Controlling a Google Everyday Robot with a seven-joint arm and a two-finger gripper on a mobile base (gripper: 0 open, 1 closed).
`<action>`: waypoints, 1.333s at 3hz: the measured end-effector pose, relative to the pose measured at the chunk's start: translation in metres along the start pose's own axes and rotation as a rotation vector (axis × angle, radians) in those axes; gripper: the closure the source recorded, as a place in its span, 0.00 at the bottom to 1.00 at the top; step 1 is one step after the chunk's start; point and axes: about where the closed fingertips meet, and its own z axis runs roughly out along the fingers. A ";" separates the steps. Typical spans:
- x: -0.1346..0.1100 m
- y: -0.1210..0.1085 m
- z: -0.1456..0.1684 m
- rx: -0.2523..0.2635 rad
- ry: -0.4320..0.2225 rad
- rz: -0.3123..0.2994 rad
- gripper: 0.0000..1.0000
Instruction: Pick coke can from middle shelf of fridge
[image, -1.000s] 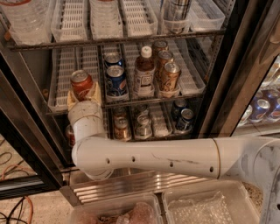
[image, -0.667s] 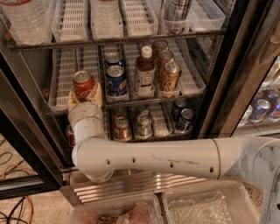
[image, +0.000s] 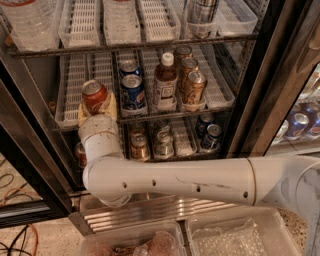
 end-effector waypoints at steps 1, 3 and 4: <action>-0.024 -0.007 0.002 -0.004 -0.045 -0.030 1.00; -0.059 -0.014 -0.042 -0.063 -0.102 -0.081 1.00; -0.063 -0.028 -0.080 -0.068 -0.078 -0.094 1.00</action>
Offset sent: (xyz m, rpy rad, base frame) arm -0.0338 -0.0138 0.0670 -0.0637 -0.1585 0.0622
